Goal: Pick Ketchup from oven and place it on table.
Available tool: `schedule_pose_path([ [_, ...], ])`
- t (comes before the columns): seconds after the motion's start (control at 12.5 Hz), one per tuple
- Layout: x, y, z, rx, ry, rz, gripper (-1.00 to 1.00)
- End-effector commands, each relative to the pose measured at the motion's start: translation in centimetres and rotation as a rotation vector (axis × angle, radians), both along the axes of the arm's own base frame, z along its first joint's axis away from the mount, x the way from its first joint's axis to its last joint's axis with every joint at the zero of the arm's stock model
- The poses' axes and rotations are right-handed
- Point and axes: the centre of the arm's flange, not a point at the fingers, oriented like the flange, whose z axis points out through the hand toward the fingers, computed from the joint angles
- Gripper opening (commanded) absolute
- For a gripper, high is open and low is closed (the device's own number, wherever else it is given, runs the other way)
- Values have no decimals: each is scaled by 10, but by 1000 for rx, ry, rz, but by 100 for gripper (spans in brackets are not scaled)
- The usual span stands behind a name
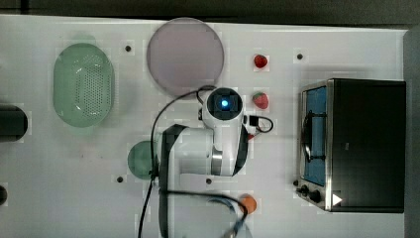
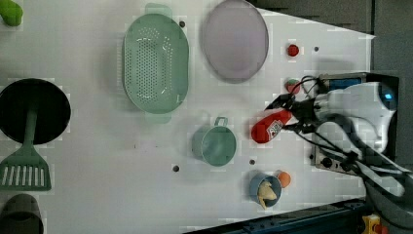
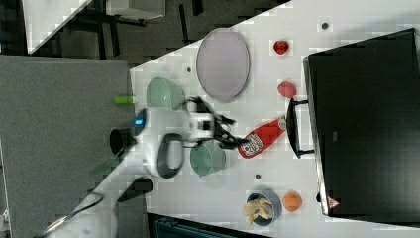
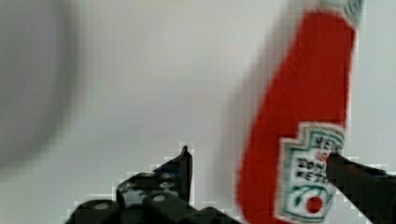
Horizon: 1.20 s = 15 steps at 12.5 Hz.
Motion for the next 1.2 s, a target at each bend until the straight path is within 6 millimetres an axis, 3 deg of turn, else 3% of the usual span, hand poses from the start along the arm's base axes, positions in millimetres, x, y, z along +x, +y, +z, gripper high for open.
schedule_pose_path([
  [0.08,41,-5,158,38,-233,-38,100],
  [0.32,48,-5,249,57,-261,-28,100],
  [0.64,44,-3,337,68,-231,-13,100],
  [0.96,34,-3,389,68,-171,-4,100],
  [1.2,23,-10,410,11,-120,1,100],
])
